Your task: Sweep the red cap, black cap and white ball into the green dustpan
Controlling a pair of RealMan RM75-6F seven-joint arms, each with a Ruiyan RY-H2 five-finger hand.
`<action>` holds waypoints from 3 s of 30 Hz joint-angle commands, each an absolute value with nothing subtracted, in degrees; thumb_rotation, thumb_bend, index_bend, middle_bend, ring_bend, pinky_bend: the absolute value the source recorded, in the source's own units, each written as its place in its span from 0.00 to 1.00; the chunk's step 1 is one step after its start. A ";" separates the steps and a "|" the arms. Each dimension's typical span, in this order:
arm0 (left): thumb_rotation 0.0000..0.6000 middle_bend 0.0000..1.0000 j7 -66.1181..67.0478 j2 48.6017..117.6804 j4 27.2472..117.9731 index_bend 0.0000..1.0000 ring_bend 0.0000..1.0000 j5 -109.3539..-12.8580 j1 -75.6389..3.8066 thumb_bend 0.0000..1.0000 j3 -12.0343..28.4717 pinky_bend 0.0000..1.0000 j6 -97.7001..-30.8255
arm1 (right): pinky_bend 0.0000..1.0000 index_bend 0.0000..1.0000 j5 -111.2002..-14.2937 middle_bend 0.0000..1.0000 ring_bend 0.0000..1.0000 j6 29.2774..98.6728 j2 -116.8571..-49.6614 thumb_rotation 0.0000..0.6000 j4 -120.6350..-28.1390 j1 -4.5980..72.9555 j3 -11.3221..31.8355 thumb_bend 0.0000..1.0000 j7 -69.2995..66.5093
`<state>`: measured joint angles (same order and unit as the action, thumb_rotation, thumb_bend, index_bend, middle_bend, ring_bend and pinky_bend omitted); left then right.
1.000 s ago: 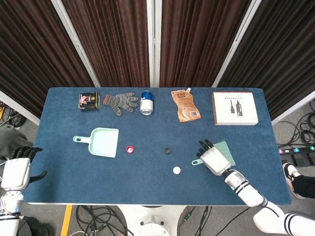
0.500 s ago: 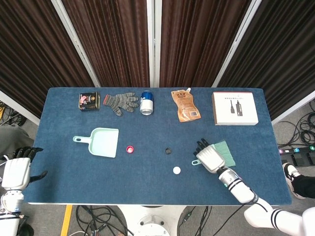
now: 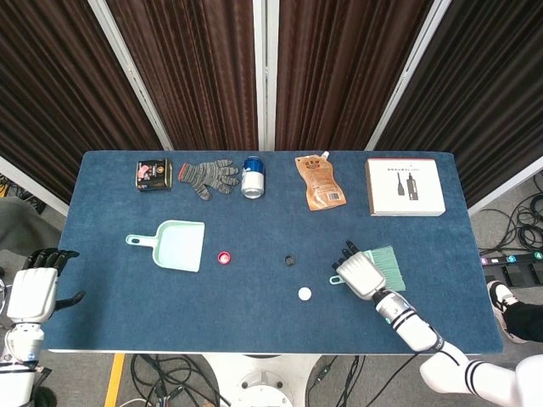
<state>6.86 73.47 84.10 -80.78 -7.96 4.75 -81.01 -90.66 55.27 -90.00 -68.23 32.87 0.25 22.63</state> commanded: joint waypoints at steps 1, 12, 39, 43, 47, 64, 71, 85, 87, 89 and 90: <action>1.00 0.29 6.20 72.70 84.01 0.28 0.18 -81.71 -10.63 0.10 5.93 0.17 -78.49 | 0.19 0.69 -90.90 0.63 0.32 56.76 -88.28 1.00 -69.46 32.71 0.50 0.38 22.16; 1.00 0.29 5.54 73.51 81.41 0.29 0.19 -78.12 -24.29 0.10 8.71 0.18 -58.29 | 0.20 0.71 -89.67 0.64 0.33 64.87 -78.31 1.00 -76.31 32.29 5.77 0.43 3.37; 1.00 0.32 17.21 82.50 70.56 0.35 0.21 -57.83 -38.62 0.19 8.87 0.19 -40.74 | 0.20 0.71 -86.16 0.64 0.32 62.27 -70.42 1.00 -80.04 35.27 8.49 0.43 -3.53; 1.00 0.36 17.44 83.45 69.44 0.39 0.25 -57.14 -38.25 0.20 8.07 0.20 -41.85 | 0.20 0.71 -86.20 0.64 0.32 62.18 -70.79 1.00 -79.76 35.40 8.24 0.43 -3.68; 1.00 0.39 16.45 84.67 67.77 0.42 0.27 -56.73 -38.45 0.22 7.86 0.21 -41.46 | 0.20 0.71 -86.16 0.64 0.32 62.11 -71.17 1.00 -79.56 35.40 7.91 0.43 -3.69; 1.00 0.47 14.48 85.77 65.75 0.52 0.33 -57.78 -38.96 0.31 7.30 0.24 -42.46 | 0.19 0.71 -85.80 0.64 0.32 61.78 -71.66 1.00 -79.05 35.19 6.87 0.43 -3.56; 1.00 0.49 14.06 85.46 65.77 0.54 0.34 -58.79 -39.40 0.34 6.82 0.25 -41.88 | 0.19 0.71 -85.86 0.64 0.32 61.57 -71.65 1.00 -79.33 35.09 6.50 0.43 -5.10; 1.00 0.51 17.67 82.01 69.95 0.55 0.34 -59.69 -43.15 0.38 5.87 0.25 -38.62 | 0.19 0.72 -89.08 0.64 0.33 59.97 -75.61 1.00 -78.72 36.75 4.65 0.46 -14.51; 1.00 0.51 18.56 81.68 70.65 0.55 0.34 -59.08 -43.81 0.38 5.79 0.25 -38.17 | 0.19 0.72 -89.99 0.64 0.33 59.05 -77.81 1.00 -77.17 37.79 4.28 0.47 -17.63; 1.00 0.51 19.19 81.34 71.40 0.55 0.34 -58.31 -44.47 0.38 5.80 0.25 -37.63 | 0.19 0.72 -91.23 0.64 0.33 58.79 -80.51 1.00 -75.29 38.86 4.00 0.47 -19.88; 1.00 0.51 19.43 81.20 71.68 0.55 0.34 -58.08 -44.75 0.38 5.77 0.25 -37.43 | 0.19 0.72 -91.74 0.64 0.33 58.74 -81.73 1.00 -74.59 39.30 3.87 0.47 -20.74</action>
<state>19.15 81.45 71.32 -58.42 -44.40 5.81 -37.74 -90.20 59.47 -78.92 -76.65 37.89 4.44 -18.54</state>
